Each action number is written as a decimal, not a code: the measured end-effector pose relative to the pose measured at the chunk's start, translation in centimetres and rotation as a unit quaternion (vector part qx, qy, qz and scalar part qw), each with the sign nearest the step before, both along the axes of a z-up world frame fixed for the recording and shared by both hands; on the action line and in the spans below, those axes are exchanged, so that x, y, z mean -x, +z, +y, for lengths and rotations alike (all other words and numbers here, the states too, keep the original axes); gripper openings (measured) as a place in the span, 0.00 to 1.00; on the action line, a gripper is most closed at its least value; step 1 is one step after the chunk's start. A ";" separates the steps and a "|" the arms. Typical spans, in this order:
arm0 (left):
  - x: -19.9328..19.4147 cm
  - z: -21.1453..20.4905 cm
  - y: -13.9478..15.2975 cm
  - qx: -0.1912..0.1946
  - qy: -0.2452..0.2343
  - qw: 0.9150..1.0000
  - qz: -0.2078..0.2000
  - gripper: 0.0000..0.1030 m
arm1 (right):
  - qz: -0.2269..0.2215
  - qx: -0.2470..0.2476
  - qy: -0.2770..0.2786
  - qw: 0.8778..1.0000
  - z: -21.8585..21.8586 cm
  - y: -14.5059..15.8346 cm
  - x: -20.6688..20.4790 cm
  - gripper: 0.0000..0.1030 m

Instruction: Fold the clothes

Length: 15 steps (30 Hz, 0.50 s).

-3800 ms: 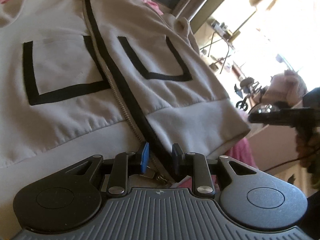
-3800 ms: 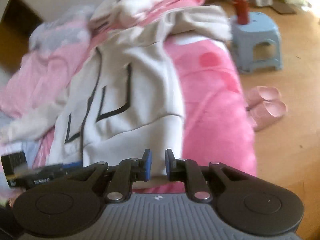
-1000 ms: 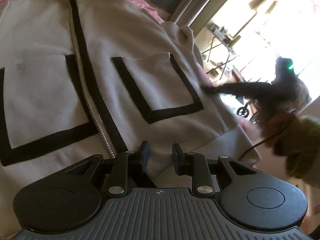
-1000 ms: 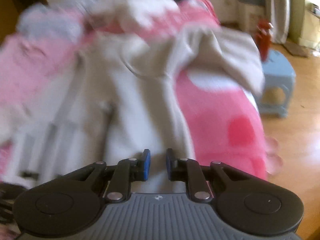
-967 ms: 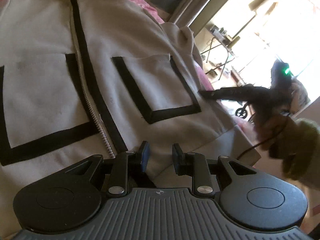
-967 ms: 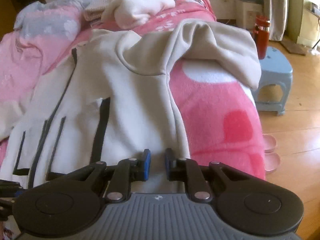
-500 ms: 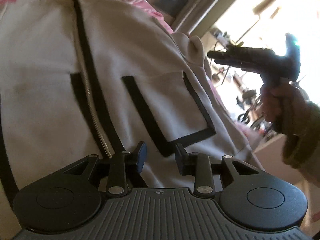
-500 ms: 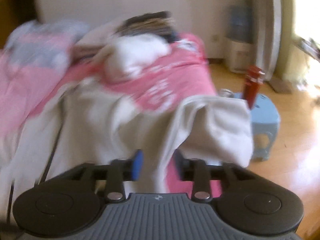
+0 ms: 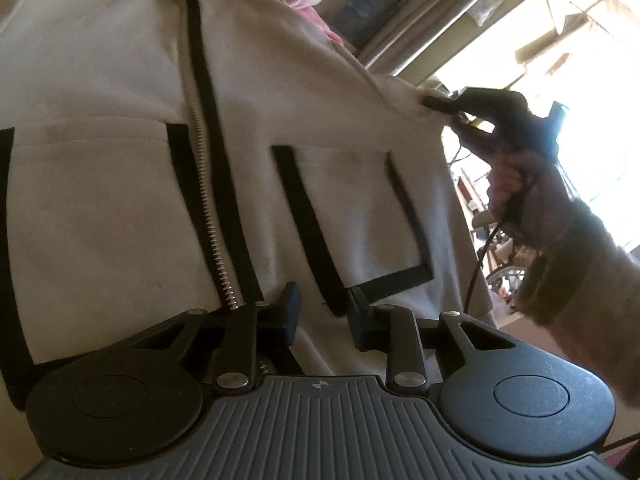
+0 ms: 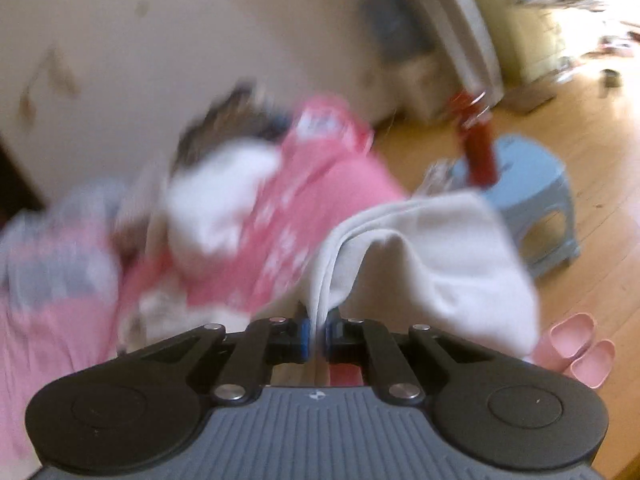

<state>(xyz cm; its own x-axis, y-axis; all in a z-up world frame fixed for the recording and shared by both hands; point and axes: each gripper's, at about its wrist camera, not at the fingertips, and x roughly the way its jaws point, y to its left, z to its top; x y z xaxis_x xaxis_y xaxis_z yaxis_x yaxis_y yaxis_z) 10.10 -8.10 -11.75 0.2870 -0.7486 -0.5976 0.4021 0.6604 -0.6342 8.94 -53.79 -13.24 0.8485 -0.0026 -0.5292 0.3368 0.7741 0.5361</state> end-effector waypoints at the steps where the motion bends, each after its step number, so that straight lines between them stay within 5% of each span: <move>1: -0.1 0.0 -0.1 0.002 0.000 1.000 0.003 0.26 | 0.007 -0.010 -0.019 1.000 -0.4 -0.9 0.5 0.06; 4: -0.3 0.0 -0.2 0.007 -0.002 1.000 0.006 0.26 | 0.073 -0.035 -0.060 0.995 -1.7 -4.6 0.7 0.09; 7: -0.3 -0.1 -0.4 0.011 -0.005 1.000 0.007 0.26 | 0.089 -0.078 -0.066 0.991 -2.9 -6.2 0.6 0.16; 9: -0.3 0.0 -0.5 0.014 -0.005 1.000 0.009 0.26 | 0.101 -0.047 -0.055 0.992 -2.5 -4.5 1.0 0.46; 10: -0.5 -0.1 -0.5 0.016 -0.005 1.000 0.010 0.25 | 0.106 -0.032 -0.049 0.993 -2.2 -3.6 1.2 0.51; 15: -0.8 -0.1 -0.8 0.028 -0.006 0.999 0.016 0.25 | 0.096 0.059 0.025 0.993 0.1 1.4 1.6 0.53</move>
